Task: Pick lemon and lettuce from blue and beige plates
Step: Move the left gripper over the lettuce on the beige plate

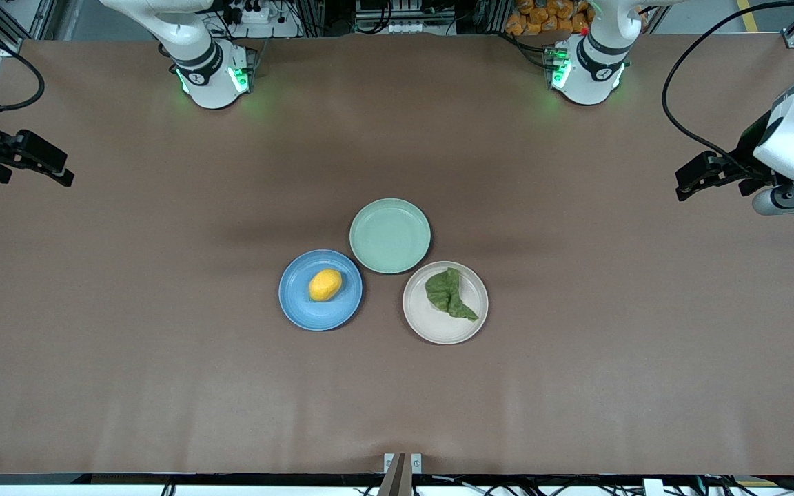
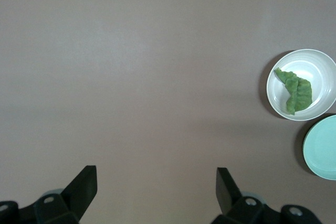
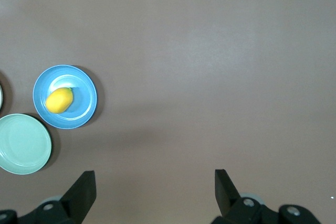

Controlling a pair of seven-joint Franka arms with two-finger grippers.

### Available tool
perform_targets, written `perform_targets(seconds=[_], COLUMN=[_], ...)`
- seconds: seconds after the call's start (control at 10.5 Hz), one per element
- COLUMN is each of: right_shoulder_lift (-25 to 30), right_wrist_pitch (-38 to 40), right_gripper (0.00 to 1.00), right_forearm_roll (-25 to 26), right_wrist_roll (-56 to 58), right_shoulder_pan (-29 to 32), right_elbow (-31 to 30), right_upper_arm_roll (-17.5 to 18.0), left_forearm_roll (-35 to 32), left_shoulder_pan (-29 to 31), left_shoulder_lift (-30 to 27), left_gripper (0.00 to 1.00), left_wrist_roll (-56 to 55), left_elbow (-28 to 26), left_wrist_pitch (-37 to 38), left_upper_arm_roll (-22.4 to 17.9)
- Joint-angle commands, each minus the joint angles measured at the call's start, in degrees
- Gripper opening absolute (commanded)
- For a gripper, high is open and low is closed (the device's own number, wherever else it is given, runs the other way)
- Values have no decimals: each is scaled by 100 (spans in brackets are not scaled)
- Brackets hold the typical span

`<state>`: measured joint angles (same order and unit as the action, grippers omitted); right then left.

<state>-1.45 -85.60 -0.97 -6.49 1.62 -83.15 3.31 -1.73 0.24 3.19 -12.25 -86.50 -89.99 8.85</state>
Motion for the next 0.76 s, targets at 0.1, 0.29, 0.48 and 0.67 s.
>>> perform_targets(seconds=[0.1, 0.29, 0.48, 0.67], right_shoulder_lift=[-57, -48, -57, -66], right_wrist_pitch=[-45, -36, -36, -36], right_gripper=[100, 100, 100, 100], right_forearm_roll=[159, 159, 159, 159], right_wrist_roll=[16, 16, 16, 16], right_shoulder_pan=[22, 22, 22, 22], right_elbow=[97, 89, 89, 89], right_upper_arm_roll=[47, 47, 47, 47], left_forearm_roll=[-12, 5, 119, 51], left_shoulder_pan=[12, 12, -172, -688], left_shoulder_lift=[-20, 234, 497, 936], left_gripper=[100, 100, 100, 100], left_wrist_roll=[153, 188, 127, 56], left_elbow=[36, 36, 36, 45], left_wrist_pitch=[70, 26, -358, -1017], left_upper_arm_roll=[3, 3, 152, 258])
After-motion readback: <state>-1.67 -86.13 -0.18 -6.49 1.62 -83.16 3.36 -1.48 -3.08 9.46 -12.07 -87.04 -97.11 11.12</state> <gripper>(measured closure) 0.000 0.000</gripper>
